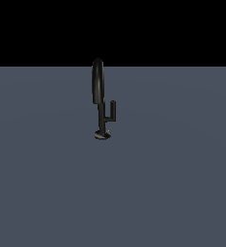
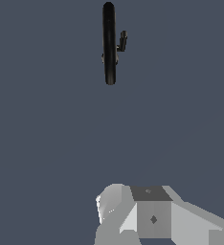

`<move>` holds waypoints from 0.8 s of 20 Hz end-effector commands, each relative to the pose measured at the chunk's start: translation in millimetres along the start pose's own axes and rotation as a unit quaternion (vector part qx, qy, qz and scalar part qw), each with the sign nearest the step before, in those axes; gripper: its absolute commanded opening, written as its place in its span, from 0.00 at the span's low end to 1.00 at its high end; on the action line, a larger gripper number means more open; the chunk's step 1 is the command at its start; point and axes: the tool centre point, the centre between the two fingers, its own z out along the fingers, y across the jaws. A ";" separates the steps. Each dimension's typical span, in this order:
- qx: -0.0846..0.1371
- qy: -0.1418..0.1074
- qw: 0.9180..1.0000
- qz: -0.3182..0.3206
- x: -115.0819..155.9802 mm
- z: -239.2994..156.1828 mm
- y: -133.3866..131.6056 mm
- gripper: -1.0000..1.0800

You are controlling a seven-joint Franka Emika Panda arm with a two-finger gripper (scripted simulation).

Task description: Turn on the faucet by rotating a designated handle.

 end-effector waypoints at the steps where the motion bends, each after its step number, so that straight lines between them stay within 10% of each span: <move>1: 0.000 0.000 1.000 0.000 0.0 0.0 0.0 0.00; 16: 0.034 -0.036 0.998 0.036 31.3 4.7 -5.4 0.00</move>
